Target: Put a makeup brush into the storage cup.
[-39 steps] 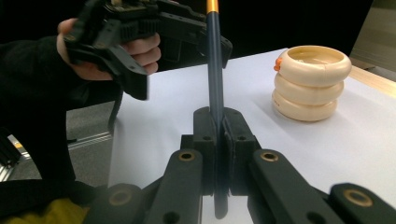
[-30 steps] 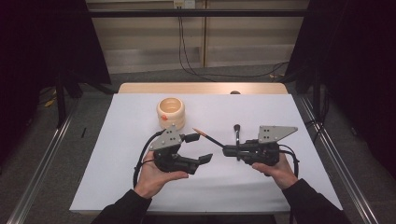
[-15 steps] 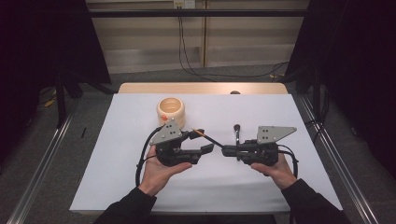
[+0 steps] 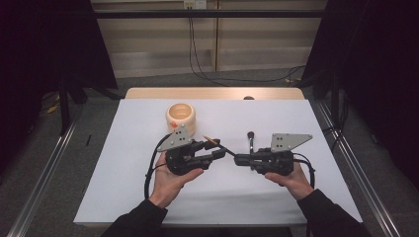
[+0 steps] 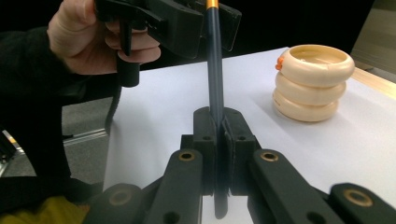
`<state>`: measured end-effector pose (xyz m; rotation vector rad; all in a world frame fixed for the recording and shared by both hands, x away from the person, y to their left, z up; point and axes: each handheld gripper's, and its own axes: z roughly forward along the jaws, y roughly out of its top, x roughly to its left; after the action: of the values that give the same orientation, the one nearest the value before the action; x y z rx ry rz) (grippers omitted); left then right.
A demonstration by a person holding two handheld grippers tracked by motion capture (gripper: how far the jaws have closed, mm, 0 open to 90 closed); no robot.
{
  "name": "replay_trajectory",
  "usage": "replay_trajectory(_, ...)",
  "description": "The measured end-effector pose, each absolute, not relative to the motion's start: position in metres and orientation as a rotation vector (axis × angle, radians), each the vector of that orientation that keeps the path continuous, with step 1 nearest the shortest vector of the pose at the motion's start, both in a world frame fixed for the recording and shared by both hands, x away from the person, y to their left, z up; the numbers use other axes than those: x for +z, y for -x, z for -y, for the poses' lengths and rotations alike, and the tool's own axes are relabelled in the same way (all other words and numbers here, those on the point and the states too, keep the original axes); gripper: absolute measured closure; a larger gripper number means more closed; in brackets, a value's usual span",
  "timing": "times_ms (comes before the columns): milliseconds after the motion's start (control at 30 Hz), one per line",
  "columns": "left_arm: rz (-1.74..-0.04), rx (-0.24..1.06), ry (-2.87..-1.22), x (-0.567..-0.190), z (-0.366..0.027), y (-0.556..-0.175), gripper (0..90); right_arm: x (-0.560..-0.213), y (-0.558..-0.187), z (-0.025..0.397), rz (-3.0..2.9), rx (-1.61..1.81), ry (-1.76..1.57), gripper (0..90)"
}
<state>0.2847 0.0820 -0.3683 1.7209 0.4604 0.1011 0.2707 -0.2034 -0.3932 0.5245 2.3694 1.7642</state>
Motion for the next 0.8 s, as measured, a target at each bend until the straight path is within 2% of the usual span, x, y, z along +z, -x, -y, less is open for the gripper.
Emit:
replay_trajectory(533, -0.464, 0.035, -1.695, -0.3663, -0.0828, -0.2858, 75.5, -0.3997, -0.2704, 0.1984, -2.404, 1.75, -0.508, 86.2)
replay_trajectory(800, -0.436, -0.055, -1.662, -0.3641, -0.0824, -0.2851, 82.4, -0.4016, -0.2704, 0.1962, -2.406, 1.751, -0.504, 84.2)
